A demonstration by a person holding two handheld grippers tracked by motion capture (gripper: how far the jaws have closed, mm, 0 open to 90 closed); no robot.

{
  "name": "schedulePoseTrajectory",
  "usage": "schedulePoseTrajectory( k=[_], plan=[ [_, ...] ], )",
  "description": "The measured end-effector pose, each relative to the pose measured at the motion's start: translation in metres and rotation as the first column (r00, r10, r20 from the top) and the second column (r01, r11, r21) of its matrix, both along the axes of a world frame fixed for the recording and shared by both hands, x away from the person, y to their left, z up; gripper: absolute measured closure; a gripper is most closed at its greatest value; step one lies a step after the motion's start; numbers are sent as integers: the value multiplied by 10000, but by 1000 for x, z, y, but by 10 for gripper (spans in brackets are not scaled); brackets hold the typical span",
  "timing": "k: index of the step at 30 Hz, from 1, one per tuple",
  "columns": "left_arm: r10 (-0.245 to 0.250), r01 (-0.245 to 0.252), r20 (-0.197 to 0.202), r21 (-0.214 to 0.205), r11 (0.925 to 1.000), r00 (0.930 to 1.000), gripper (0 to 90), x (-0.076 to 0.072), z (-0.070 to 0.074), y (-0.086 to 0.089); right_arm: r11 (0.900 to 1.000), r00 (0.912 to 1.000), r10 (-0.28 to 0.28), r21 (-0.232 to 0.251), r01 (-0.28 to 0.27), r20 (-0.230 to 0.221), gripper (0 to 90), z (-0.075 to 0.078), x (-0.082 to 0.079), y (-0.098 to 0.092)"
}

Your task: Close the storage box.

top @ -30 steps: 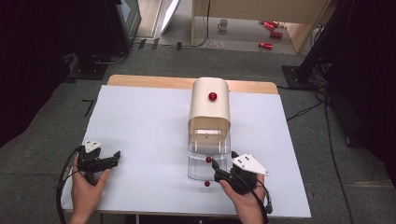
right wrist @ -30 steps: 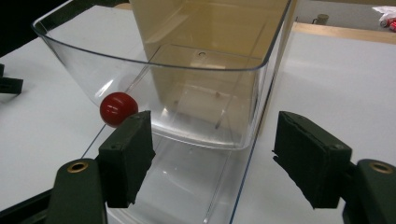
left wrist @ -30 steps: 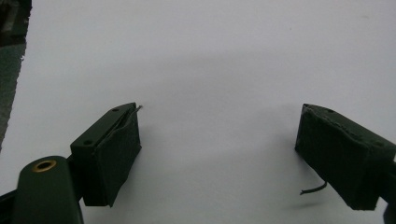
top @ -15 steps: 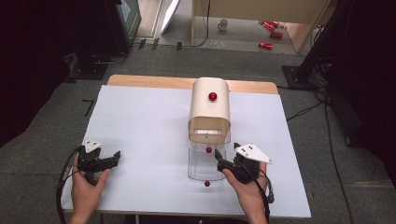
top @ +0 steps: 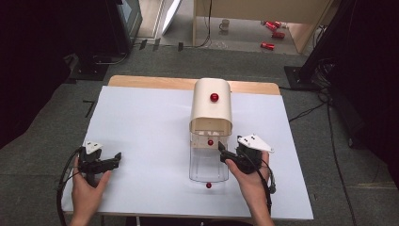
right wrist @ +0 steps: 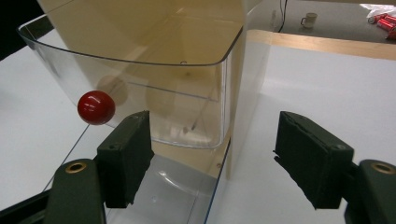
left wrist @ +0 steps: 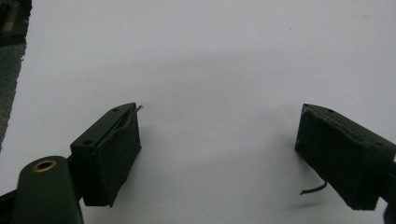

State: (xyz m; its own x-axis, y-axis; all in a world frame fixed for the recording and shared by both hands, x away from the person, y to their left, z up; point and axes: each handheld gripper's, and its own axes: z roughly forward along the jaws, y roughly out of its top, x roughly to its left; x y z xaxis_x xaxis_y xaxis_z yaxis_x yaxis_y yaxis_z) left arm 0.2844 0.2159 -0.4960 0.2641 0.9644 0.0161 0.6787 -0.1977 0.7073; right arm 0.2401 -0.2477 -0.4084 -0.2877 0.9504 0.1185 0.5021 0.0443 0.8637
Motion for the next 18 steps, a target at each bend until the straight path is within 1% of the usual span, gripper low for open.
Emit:
schedulePoseTrajectory(
  k=[10, 15, 18],
  plan=[
    [-8, 8, -1, 7, 10000, 10000, 140, 0, 0, 0, 9995, 9995, -318, -47, 318, -45, 280, -2, 13, -5],
    [-2, 2, 6, 8, 10000, 10000, 140, 0, 0, 0, 9988, 9988, -486, -29, 486, -41, 281, -3, 14, -8],
    [-3, 3, 7, 11, 10000, 10000, 140, 0, 0, 0, 9990, 9990, -446, -5, 446, -13, 276, -3, 11, -10]
  ],
)
